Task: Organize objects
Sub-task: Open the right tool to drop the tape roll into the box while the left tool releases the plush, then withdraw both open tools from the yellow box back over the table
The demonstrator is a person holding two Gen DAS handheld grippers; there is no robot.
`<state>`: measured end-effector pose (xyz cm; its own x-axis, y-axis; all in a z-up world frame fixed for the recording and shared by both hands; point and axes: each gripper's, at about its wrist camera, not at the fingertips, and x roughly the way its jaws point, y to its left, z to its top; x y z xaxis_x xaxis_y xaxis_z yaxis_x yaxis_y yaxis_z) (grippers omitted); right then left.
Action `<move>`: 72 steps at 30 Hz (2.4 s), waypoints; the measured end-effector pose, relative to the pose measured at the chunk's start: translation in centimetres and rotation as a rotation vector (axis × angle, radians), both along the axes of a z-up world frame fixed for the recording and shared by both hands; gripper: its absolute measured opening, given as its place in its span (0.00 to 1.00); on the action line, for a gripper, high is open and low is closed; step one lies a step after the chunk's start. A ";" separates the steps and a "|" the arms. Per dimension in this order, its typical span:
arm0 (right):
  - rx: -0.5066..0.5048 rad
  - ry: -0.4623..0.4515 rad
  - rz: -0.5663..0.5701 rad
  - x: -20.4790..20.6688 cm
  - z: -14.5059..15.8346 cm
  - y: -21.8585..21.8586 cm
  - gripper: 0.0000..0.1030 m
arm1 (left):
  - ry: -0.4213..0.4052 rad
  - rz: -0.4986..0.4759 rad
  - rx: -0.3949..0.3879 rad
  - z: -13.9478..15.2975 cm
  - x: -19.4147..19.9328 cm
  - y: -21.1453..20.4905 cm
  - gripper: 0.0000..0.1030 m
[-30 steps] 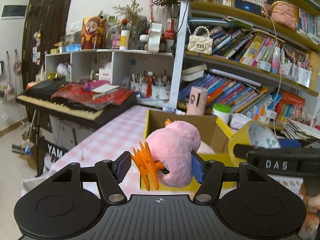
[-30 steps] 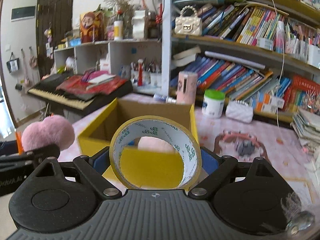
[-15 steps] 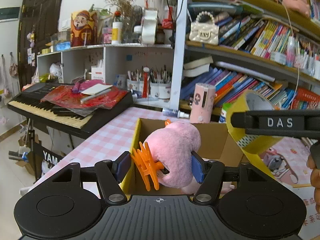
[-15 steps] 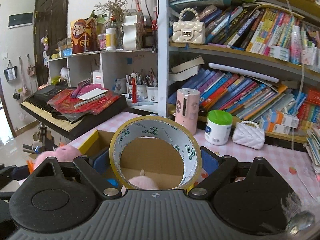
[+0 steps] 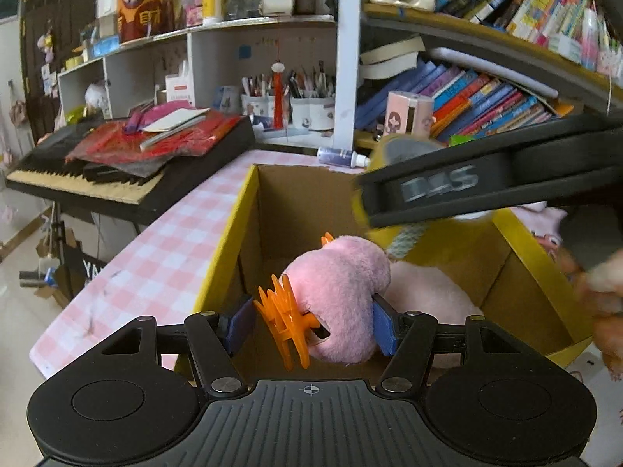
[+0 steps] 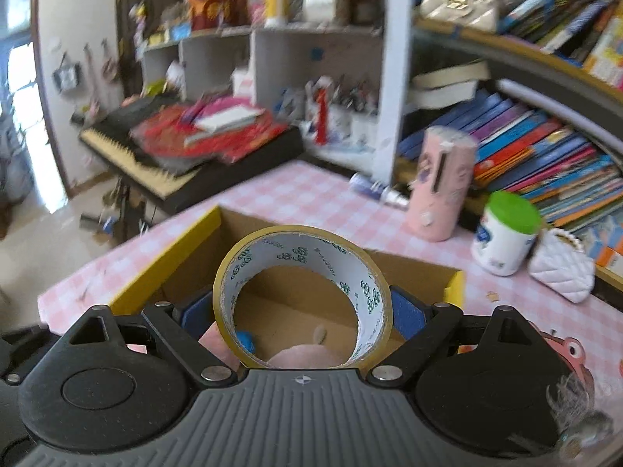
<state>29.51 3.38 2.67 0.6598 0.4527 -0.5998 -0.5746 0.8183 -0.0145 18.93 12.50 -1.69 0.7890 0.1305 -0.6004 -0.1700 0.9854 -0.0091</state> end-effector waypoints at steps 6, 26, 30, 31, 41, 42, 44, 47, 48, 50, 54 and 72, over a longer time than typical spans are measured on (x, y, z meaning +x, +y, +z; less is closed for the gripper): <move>-0.089 0.039 0.067 1.8 -1.7 2.3 0.88 | 0.019 -0.017 0.032 -0.2 0.5 -0.6 0.62; -0.248 0.089 0.176 3.5 -4.2 5.8 0.92 | -0.030 0.034 0.038 0.9 -1.5 -0.5 0.73; -0.188 0.061 0.151 2.8 -2.6 4.7 0.93 | -0.064 0.033 0.026 1.6 -2.2 -0.4 0.82; -0.171 0.053 0.141 2.6 -2.2 4.4 0.94 | -0.073 0.030 0.025 1.7 -2.4 -0.4 0.83; 0.039 -0.083 -0.023 -2.3 2.7 -1.7 0.94 | -0.157 0.054 0.012 3.3 -5.1 0.1 0.87; 0.050 -0.096 -0.038 -2.8 2.9 -2.2 0.94 | -0.164 0.061 0.009 3.4 -5.5 0.2 0.87; 0.065 -0.120 -0.068 -4.0 3.3 -3.3 0.94 | -0.175 0.073 0.002 3.6 -6.0 0.5 0.87; 0.082 -0.155 -0.114 -5.8 3.6 -4.6 0.94 | -0.186 0.090 -0.009 3.8 -7.0 0.8 0.87; 0.086 -0.166 -0.128 -6.5 3.7 -4.9 0.94 | -0.187 0.093 -0.014 3.7 -7.4 0.9 0.87; 0.090 -0.186 -0.156 -7.8 3.6 -5.6 0.94 | -0.189 0.100 -0.020 3.7 -8.1 1.1 0.87; 0.091 -0.207 -0.211 -10.6 3.1 -6.6 0.94 | -0.181 0.121 -0.032 3.4 -9.7 1.6 0.87; -0.072 -0.065 -0.295 -20.8 -3.3 -7.1 0.94 | -0.045 0.174 -0.069 0.9 -17.5 2.5 0.91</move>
